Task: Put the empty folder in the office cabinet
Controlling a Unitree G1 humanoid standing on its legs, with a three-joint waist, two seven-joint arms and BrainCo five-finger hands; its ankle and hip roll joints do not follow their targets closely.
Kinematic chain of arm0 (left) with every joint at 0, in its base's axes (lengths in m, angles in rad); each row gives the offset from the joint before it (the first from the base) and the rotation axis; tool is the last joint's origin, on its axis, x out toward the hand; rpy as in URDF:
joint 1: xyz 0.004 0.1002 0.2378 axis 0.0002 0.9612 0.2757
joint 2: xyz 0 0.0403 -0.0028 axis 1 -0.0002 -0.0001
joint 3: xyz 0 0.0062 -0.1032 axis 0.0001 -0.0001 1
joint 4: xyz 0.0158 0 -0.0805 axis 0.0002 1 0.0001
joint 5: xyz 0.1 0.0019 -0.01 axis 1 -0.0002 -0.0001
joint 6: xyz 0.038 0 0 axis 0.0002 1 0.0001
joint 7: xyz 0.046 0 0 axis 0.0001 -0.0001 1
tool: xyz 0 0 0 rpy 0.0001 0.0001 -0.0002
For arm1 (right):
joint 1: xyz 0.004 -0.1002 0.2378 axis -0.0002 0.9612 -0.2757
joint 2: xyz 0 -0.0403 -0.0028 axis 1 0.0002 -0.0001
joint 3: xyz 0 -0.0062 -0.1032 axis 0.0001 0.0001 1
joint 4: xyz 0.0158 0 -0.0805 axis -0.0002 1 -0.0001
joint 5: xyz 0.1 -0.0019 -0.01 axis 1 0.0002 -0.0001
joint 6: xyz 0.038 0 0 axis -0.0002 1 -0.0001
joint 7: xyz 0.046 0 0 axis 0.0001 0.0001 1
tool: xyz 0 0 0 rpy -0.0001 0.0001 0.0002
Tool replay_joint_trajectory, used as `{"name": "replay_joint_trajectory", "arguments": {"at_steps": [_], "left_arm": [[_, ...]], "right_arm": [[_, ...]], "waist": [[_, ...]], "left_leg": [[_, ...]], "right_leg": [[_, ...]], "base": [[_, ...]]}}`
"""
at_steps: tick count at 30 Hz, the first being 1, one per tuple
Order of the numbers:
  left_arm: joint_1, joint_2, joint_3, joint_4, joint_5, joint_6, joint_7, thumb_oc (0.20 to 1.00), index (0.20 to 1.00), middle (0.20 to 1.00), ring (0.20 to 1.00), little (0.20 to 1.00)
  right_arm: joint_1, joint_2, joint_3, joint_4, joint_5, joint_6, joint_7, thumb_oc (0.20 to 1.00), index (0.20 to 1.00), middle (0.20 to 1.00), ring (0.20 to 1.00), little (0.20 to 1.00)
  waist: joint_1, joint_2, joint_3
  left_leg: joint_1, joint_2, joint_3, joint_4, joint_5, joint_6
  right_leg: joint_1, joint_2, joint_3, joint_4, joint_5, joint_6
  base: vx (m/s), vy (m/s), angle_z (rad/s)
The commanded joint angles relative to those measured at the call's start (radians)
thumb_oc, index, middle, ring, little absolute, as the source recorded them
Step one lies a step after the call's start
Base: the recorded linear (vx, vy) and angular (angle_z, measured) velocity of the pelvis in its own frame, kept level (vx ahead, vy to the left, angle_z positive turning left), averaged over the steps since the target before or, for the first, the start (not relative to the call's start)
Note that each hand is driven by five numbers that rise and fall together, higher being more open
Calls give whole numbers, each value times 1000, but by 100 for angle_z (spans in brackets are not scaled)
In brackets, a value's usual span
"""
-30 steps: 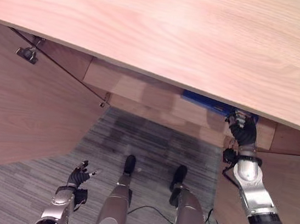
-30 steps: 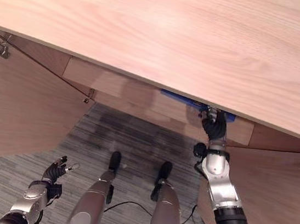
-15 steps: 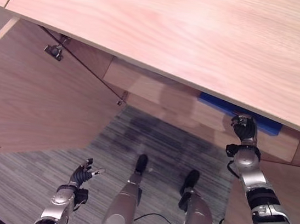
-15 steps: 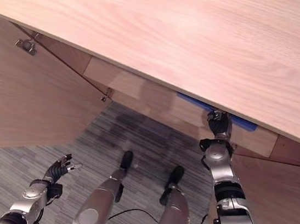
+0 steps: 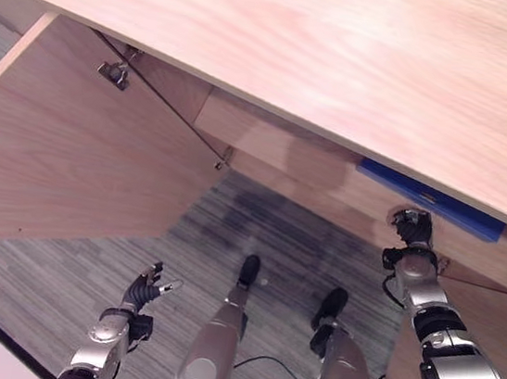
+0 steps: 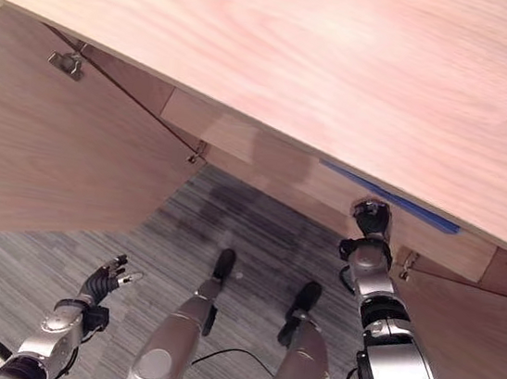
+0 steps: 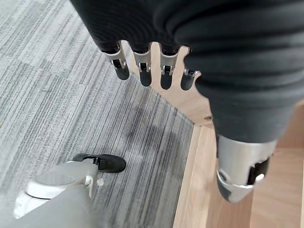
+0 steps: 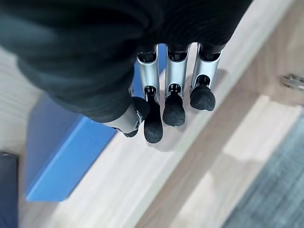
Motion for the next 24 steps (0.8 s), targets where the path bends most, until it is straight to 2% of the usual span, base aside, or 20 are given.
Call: {"name": "replay_joint_trajectory", "arguments": {"at_steps": [1,11,24], "left_arm": [[31,61,-34,-41,-56,-21,0,1000,1000,1000,1000,1000],[34,96,-65,-92,-79,-27,3,1000,1000,1000,1000,1000],[54,161,-102,-140,-86,-33,-31,1000,1000,1000,1000,1000]], "right_arm": [[-30,-38,9,16,66,-25,-6,200,200,200,200,200],[-162,-106,36,166,124,-8,-8,200,200,200,200,200],[-365,-279,118,271,112,16,2,200,200,200,200,200]], "waist": [[28,8,-2],[48,34,14],[71,58,24]], "left_leg": [[58,13,-28,-47,-68,23],[40,0,-32,-39,-64,24],[21,-11,-36,-34,-59,21]], "right_leg": [[-4,-54,65,109,-39,116],[-22,-60,61,122,-41,116],[-42,-68,56,134,-42,117]], "base": [[0,0,0],[0,0,0],[0,-1,3]]}}
